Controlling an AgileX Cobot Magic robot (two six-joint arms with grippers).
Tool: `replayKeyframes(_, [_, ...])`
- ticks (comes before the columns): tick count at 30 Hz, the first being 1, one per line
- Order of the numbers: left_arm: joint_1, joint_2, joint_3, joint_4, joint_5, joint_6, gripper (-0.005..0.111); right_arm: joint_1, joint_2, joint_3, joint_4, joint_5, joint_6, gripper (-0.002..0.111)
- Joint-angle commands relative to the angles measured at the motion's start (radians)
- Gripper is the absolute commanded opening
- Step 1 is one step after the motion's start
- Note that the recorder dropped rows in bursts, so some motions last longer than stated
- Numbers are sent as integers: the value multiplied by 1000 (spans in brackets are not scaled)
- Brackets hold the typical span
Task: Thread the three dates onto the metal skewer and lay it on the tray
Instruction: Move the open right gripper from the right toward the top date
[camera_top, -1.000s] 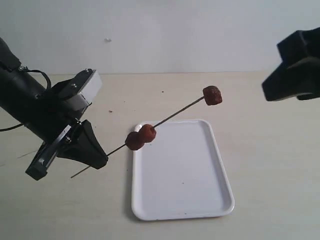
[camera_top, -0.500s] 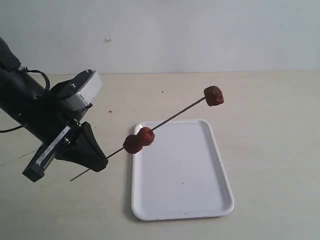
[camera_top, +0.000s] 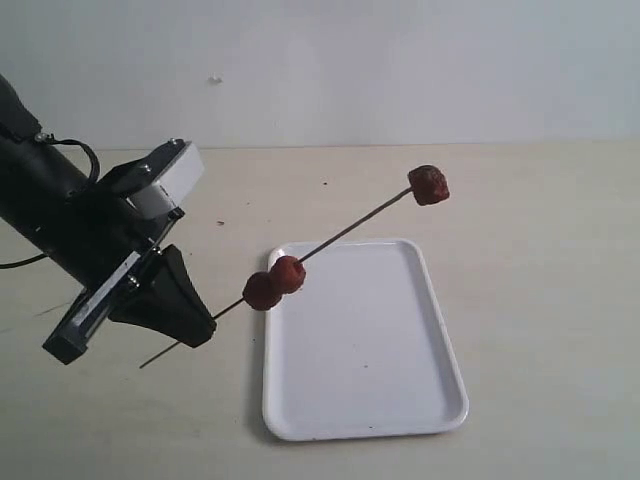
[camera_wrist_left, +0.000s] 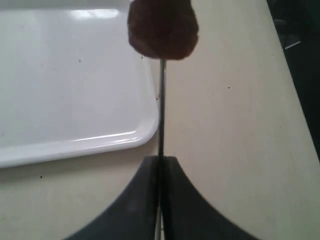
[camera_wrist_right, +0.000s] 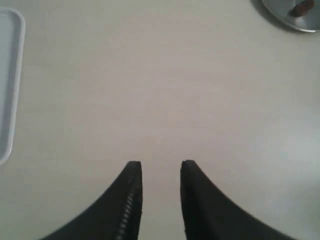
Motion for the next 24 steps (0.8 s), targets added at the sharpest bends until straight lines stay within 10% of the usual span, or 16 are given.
replayKeyframes(1, [-5,-2,-1,-20,8,-6,0,-2,-27,1,45,17,-58,27])
replayKeyframes(24, [-5,-2,-1,16,-35,-4,0,-2,-11,232,890,-458,26,27])
